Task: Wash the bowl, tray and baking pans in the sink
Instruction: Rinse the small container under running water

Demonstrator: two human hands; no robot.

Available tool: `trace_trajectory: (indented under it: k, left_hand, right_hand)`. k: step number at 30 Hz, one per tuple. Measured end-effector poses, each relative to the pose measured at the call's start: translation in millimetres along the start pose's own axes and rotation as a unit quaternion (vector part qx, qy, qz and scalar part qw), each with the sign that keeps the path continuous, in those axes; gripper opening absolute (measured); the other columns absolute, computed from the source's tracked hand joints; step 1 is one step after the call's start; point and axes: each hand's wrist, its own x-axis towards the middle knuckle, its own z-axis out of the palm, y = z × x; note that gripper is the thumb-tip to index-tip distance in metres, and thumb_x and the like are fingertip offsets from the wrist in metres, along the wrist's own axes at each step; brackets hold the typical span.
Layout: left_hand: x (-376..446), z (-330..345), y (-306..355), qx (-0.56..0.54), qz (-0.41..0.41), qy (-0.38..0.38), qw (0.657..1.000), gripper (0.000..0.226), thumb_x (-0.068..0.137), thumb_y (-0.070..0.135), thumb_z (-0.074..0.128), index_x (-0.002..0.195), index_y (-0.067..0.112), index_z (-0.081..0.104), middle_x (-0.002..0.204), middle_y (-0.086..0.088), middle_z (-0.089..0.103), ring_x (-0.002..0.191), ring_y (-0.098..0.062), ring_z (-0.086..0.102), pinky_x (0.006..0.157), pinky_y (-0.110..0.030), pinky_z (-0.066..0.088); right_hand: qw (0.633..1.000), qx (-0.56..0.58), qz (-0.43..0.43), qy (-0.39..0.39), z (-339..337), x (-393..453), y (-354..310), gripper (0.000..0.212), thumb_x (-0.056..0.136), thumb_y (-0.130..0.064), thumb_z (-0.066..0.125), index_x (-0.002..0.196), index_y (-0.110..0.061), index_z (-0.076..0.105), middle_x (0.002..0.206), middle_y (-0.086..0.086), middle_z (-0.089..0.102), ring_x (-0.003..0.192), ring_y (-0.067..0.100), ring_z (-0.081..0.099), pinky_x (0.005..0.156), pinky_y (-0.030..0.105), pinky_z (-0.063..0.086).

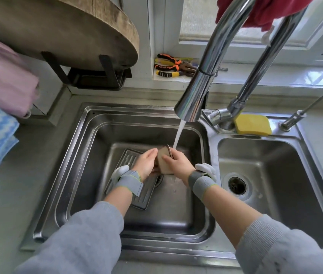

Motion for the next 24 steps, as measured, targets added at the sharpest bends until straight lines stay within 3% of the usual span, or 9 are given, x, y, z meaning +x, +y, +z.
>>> trace_trajectory:
  k: [2,5,8,11,14,18,21,24]
  left_hand:
    - [-1,-2,-3,0.054,0.017,0.000,0.998,0.035,0.099,0.028,0.046,0.131,0.017,0.053,0.124,-0.004,0.060,0.112,-0.023,0.058,0.095,-0.035,0.047]
    - [-12,4,1,0.136,0.057,-0.011,0.989,0.044,0.098,0.024,0.049,0.139,0.012,0.045,0.133,-0.001,0.053,0.125,-0.017,0.050,0.104,-0.023,0.036]
    - [-17,20,5,0.190,0.068,-0.036,0.979,0.053,0.096,0.030,0.052,0.144,0.014,0.039,0.143,-0.002,0.046,0.133,-0.016,0.042,0.113,-0.027,0.030]
    - [-21,32,9,0.241,0.054,-0.046,0.968,0.045,0.096,0.034,0.049,0.136,0.015,0.050,0.138,-0.003,0.053,0.129,-0.020,0.048,0.110,-0.030,0.035]
    - [-24,25,8,0.285,0.039,-0.011,0.958,0.036,0.098,0.030,0.046,0.121,0.008,0.062,0.126,-0.009,0.062,0.120,-0.025,0.054,0.100,-0.028,0.040]
    - [-38,-3,2,0.351,0.002,0.048,0.935,0.033,0.098,0.026,0.045,0.112,0.004,0.066,0.110,-0.015,0.066,0.112,-0.029,0.058,0.087,-0.028,0.043]
    - [-46,-27,2,0.353,-0.001,0.103,0.930,0.031,0.097,0.023,0.047,0.110,0.001,0.066,0.113,-0.016,0.066,0.112,-0.029,0.058,0.082,-0.027,0.041]
    - [-57,-51,7,0.352,0.002,0.151,0.924,0.031,0.098,0.021,0.048,0.112,0.000,0.066,0.122,-0.017,0.063,0.115,-0.030,0.056,0.088,-0.028,0.041]
  right_hand:
    - [0.994,0.090,0.051,0.042,-2,-5,-2,0.017,0.097,-0.010,0.048,0.108,-0.008,0.062,0.099,0.009,0.063,0.092,0.018,0.056,0.086,0.036,0.048]
    - [0.968,0.203,0.102,0.107,-12,-9,-3,0.019,0.098,-0.018,0.048,0.093,-0.013,0.065,0.096,0.013,0.065,0.089,0.023,0.059,0.082,0.040,0.051]
    - [0.949,0.221,0.134,0.182,-25,-8,4,0.029,0.098,-0.024,0.048,0.077,-0.015,0.065,0.093,0.016,0.067,0.089,0.028,0.062,0.087,0.044,0.051]
    - [0.947,0.156,0.160,0.230,-36,-2,19,0.038,0.094,-0.036,0.048,0.066,-0.012,0.060,0.085,0.017,0.066,0.087,0.031,0.063,0.091,0.050,0.050]
    - [0.955,0.068,0.172,0.231,-39,-11,19,0.035,0.096,-0.033,0.047,0.069,-0.013,0.057,0.078,0.015,0.056,0.081,0.029,0.055,0.080,0.037,0.046]
    - [0.973,-0.047,0.164,0.154,-27,-31,15,0.043,0.097,-0.027,0.046,0.059,-0.008,0.049,0.067,0.013,0.050,0.073,0.025,0.048,0.066,0.031,0.034]
    - [0.986,-0.061,0.101,0.119,-18,-33,-14,0.048,0.098,-0.029,0.047,0.056,-0.006,0.050,0.058,0.007,0.045,0.065,0.021,0.043,0.058,0.031,0.031]
    - [0.990,-0.043,0.036,0.132,-15,-32,-32,0.047,0.098,-0.031,0.048,0.055,-0.014,0.044,0.056,0.002,0.043,0.058,0.016,0.040,0.050,0.025,0.029]
